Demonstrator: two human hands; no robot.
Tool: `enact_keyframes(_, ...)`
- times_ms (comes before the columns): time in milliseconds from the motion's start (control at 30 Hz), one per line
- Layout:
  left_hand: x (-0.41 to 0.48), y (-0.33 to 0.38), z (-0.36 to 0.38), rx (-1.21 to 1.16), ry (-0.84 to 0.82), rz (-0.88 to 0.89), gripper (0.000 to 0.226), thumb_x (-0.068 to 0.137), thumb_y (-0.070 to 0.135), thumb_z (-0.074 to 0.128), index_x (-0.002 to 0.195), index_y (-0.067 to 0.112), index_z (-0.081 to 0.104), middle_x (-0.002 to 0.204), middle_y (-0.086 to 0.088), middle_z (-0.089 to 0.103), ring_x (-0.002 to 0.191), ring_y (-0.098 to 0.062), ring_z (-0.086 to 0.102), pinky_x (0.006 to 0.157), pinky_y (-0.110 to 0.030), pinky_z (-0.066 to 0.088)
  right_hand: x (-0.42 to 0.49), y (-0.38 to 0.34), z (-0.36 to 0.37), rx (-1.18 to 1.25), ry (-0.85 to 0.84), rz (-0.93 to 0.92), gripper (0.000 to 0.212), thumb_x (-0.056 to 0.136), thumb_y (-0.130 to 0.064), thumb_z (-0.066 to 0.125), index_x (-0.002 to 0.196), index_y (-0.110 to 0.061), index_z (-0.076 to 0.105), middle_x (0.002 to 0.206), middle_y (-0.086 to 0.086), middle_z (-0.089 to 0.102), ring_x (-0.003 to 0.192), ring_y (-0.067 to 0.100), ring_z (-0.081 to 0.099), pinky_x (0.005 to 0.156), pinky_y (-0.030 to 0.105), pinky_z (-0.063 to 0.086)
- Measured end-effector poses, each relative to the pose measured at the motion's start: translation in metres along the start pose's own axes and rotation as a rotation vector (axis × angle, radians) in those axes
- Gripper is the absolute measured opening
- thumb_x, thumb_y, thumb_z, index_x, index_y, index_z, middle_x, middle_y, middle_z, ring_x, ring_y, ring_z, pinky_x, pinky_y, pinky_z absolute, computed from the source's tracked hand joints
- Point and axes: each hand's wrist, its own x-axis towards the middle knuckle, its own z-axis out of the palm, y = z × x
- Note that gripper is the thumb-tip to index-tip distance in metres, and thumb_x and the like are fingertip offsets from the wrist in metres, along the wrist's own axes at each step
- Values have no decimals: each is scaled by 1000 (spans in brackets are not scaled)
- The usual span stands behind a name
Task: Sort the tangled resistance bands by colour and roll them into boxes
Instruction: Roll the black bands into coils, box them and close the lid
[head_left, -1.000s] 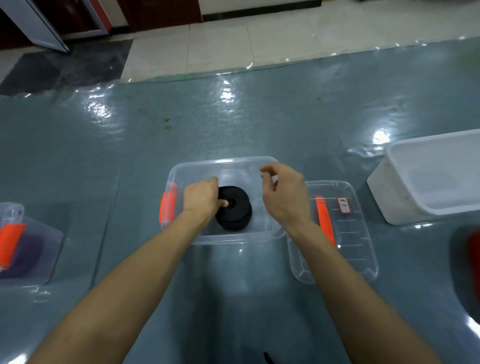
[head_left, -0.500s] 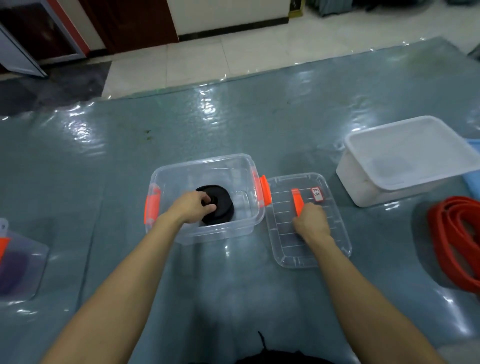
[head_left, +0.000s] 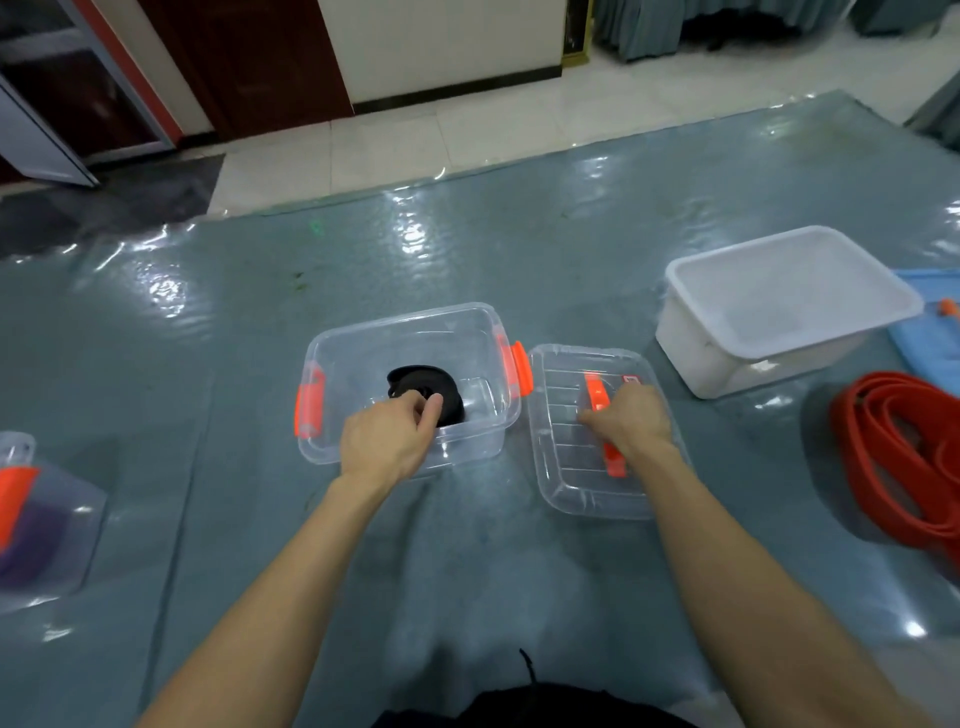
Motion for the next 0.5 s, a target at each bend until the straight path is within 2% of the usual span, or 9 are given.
enact_keyframes(67,3,0,0,18,-6,-3,57,109,64,26,86,26,61,65,7,58,70,-28,58,65,-37,37,-17,6,-15,-10,50,14,41,81,-41,83,74,-8,59,85,12,63,76,31,56,68,32,42)
enact_keyframes(167,2,-1,4,10,8,-6,61,106,67,22,76,25,55,62,6,59,70,-29,62,63,-36,36,-43,16,-41,-24,114,22,45,77,-47,83,74,-6,63,79,12,66,71,30,58,63,31,40)
enact_keyframes(233,2,-1,5,-18,-5,-25,59,106,70,24,85,29,61,75,6,69,81,-29,69,69,-37,42,-59,15,-61,-52,176,-31,50,75,-49,83,62,-8,59,66,11,61,65,31,57,57,31,38)
enact_keyframes(267,4,-1,2,-104,-23,-59,55,107,70,28,97,33,67,87,6,75,90,-28,72,75,-39,48,-65,8,-70,-80,205,-84,51,74,-51,82,58,-9,57,60,9,56,63,32,57,58,32,38)
enact_keyframes(300,7,1,-4,-300,-42,-108,48,109,67,36,110,33,70,99,6,78,99,-27,74,84,-41,54,-70,-2,-78,-108,216,-146,51,74,-53,81,56,-10,58,57,8,54,63,33,57,60,32,40)
enact_keyframes(367,15,9,-25,-961,-60,-236,41,112,53,51,124,18,70,116,-7,81,112,-33,76,101,-52,60,-77,-32,-92,-160,181,-279,50,72,-56,79,59,-10,65,58,7,59,63,31,60,61,32,43)
enact_keyframes(433,20,10,-58,-1457,-51,-331,49,107,53,61,134,13,63,126,-18,77,114,-40,77,100,-57,63,-80,-68,-99,-254,112,-504,44,72,-54,78,66,-11,68,65,7,65,68,30,64,63,35,51)
enact_keyframes(500,23,2,-86,-1711,-118,-309,70,93,58,76,145,17,55,132,-18,75,112,-42,79,91,-58,66,-82,-105,-97,-367,34,-756,37,74,-52,77,77,-16,70,76,5,70,76,30,66,70,38,55)
